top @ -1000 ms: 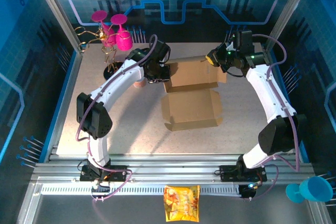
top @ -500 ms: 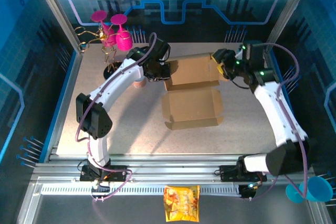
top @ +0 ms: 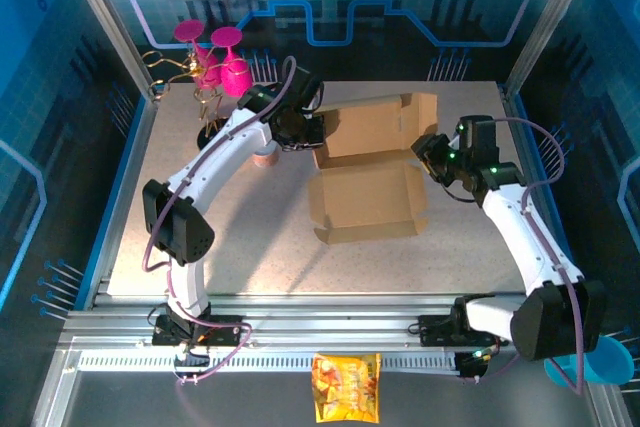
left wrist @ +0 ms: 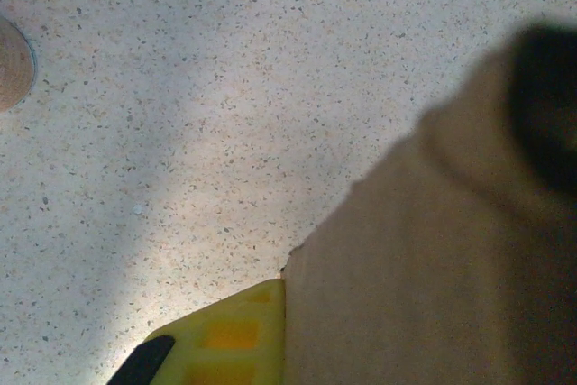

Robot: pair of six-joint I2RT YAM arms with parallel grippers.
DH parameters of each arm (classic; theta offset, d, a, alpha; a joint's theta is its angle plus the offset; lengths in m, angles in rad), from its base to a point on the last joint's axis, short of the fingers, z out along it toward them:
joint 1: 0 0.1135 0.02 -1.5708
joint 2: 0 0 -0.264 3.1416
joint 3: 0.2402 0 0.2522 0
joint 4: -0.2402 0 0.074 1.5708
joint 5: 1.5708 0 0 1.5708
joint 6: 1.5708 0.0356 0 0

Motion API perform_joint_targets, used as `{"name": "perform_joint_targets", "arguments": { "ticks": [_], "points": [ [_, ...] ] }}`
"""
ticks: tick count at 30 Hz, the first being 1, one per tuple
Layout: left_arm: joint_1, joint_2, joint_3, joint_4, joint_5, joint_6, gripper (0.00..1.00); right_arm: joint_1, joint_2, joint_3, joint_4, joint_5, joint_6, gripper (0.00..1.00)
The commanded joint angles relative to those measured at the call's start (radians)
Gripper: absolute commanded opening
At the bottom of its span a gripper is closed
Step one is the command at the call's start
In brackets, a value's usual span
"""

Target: Fold the paper box

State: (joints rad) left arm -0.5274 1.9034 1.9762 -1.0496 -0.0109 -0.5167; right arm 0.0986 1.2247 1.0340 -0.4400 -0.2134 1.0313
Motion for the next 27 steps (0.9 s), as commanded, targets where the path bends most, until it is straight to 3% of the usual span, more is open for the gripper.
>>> {"name": "perform_joint_targets", "arguments": {
  "ticks": [1,27],
  "points": [
    [-0.001,0.022,0.038,-0.031,0.0,0.014,0.0,0.0,0.037,0.031,0.042,-0.001,-0.033,0.43],
    [0.001,0.046,0.085,-0.033,0.006,0.001,0.0,0.111,0.155,0.12,0.044,-0.056,0.0,0.34]
  ]
}}
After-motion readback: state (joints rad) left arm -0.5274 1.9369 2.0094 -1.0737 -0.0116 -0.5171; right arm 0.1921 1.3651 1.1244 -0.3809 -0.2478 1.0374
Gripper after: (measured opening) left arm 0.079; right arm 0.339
